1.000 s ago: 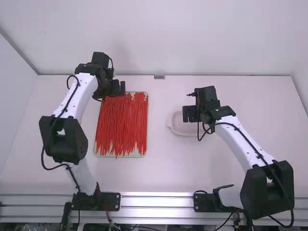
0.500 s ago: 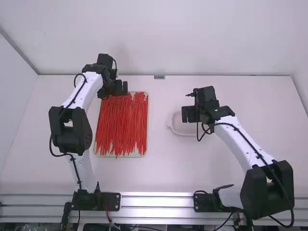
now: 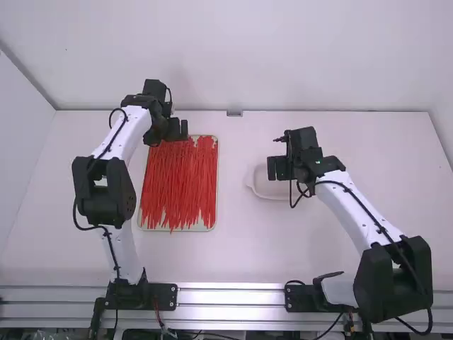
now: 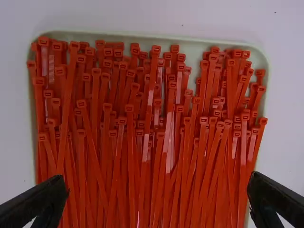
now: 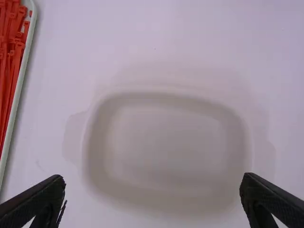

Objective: Fasten the cable tie

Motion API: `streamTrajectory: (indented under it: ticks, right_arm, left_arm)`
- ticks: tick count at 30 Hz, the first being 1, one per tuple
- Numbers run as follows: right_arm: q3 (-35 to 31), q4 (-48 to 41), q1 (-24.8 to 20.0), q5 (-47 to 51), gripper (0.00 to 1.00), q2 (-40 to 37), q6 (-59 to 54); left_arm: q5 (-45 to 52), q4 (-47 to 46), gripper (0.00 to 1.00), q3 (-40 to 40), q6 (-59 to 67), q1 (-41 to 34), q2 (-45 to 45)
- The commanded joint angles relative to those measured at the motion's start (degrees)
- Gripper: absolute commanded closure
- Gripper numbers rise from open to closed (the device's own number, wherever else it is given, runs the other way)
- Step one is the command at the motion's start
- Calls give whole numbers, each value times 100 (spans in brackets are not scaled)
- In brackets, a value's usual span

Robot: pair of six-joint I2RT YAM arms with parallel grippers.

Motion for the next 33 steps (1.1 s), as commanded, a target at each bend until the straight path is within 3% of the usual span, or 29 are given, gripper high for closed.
streamTrajectory:
  ticks: [1,13,33]
  right_arm:
    - [195,-2,22,9,2,55,7]
    - [192,-2,22,7,2,55,4]
    - [192,11,39,2,2,55,9]
  left_arm:
    - [-24,-22,1,131,70,-31,68]
    - [-26,101,1,-44,68,-33,68]
    - [-20,999,1,-1093,-37,-37,162]
